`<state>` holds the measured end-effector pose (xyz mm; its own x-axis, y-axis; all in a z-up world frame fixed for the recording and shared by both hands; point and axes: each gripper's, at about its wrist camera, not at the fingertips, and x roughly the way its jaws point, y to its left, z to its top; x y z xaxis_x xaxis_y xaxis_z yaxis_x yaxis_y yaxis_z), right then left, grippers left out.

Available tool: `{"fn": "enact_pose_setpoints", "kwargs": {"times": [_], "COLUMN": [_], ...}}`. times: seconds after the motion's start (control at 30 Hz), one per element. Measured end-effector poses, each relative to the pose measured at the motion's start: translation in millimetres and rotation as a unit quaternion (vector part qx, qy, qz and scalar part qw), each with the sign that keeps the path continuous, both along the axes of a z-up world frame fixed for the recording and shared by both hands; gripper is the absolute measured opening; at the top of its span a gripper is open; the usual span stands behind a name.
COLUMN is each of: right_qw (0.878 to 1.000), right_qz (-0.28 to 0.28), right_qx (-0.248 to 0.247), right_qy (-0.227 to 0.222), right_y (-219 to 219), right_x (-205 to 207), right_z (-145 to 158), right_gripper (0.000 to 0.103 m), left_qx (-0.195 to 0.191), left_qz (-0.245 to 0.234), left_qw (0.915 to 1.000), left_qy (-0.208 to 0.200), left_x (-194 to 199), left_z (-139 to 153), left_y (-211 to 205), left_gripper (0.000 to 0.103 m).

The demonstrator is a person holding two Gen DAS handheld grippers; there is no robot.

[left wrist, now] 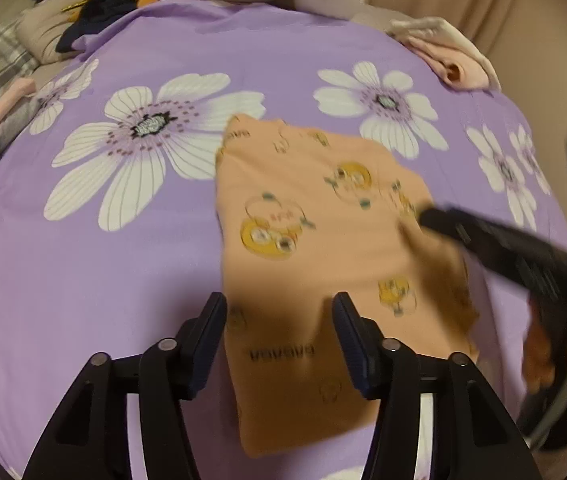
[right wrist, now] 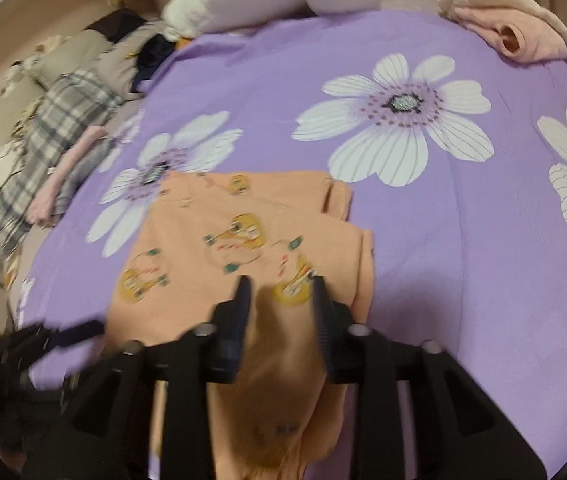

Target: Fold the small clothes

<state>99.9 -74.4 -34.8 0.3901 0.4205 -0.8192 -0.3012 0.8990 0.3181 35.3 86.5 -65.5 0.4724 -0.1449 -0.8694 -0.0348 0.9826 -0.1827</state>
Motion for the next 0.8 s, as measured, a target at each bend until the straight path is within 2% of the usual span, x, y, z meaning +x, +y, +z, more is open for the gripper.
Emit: {"fn": "enact_pose_setpoints", "kwargs": {"times": [0.03,0.1,0.13,0.23,0.3,0.6,0.8], "right_qw": [1.0,1.0,1.0,0.999,0.998,0.997,0.997], "right_qz": [0.003,0.011,0.018,0.037,0.049,0.075,0.074], "right_qx": [0.005,0.007,0.007,0.013,0.018,-0.011,-0.019], "right_qy": [-0.006,-0.019,-0.022,-0.036,-0.041,-0.01,0.0], "right_y": [-2,-5,-5,-4,-1,13,13], "right_x": [-6,-20,-28,-46,-53,-66,-66], "right_z": [4,11,13,17,17,-12,-18], "right_gripper": [0.053,0.053,0.051,0.033,0.03,0.026,0.024], "left_qx": [-0.002,0.001,0.004,0.011,0.013,0.034,0.034], "left_qz": [0.004,0.006,0.006,-0.001,-0.009,-0.027,-0.027], "left_qw": [1.0,0.9999,0.9998,0.9991,0.9988,0.999,0.999], "left_qy": [-0.004,-0.01,-0.017,-0.04,-0.047,-0.008,-0.009], "left_x": [4,11,16,27,37,57,49], "left_z": [2,4,6,9,6,-24,-17], "left_y": [2,2,1,-2,-5,-11,-10], "left_gripper": [0.057,0.057,0.057,0.057,0.057,0.057,0.057]}}
